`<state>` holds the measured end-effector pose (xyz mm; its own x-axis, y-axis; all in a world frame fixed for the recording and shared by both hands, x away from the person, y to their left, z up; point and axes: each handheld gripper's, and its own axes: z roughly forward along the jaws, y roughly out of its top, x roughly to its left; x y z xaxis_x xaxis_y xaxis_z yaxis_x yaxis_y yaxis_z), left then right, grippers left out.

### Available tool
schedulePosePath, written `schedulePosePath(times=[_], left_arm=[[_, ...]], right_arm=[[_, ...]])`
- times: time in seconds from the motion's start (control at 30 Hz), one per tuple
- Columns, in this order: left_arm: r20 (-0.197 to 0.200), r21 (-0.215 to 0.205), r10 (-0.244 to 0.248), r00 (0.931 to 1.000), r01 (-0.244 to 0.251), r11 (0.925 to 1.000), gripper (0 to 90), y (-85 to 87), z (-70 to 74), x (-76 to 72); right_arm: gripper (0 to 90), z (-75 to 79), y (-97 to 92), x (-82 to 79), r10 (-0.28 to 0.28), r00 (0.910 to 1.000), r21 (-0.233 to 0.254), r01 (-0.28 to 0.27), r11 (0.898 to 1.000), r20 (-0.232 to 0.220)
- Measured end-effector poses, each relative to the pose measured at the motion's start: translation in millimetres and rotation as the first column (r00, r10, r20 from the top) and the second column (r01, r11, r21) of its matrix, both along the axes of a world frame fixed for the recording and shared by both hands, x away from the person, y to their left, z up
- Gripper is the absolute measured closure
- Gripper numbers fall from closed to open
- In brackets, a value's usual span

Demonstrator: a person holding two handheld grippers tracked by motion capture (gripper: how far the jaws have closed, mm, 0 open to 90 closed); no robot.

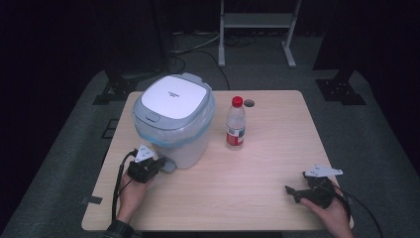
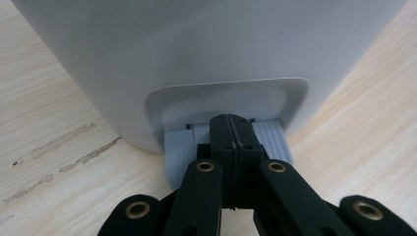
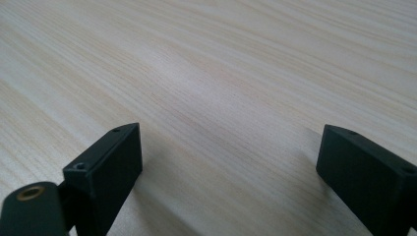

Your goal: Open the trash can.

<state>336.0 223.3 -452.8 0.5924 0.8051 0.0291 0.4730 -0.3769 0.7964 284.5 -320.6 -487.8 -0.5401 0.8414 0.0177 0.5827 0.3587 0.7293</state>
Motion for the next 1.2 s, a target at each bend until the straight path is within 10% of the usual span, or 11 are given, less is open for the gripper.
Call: schedulePosePath(times=[0.43, 1.2], left_arm=[[0.041, 0.038, -0.023, 0.9989, 0.021, 0.9990, 90.0, -5.5, -4.8, 1.9], [0.000, -0.006, 0.014, 0.9999, -0.014, 0.9999, 90.0, -4.1, -8.4, 2.5]], right_arm=[[8.5, 0.0, -0.1, 0.1, 0.001, 1.0000, 0.000, -0.001, 1.000, 0.000], [8.6, -0.1, -0.2, 0.3, 0.001, 1.0000, -0.001, -0.001, 1.000, 0.001]])
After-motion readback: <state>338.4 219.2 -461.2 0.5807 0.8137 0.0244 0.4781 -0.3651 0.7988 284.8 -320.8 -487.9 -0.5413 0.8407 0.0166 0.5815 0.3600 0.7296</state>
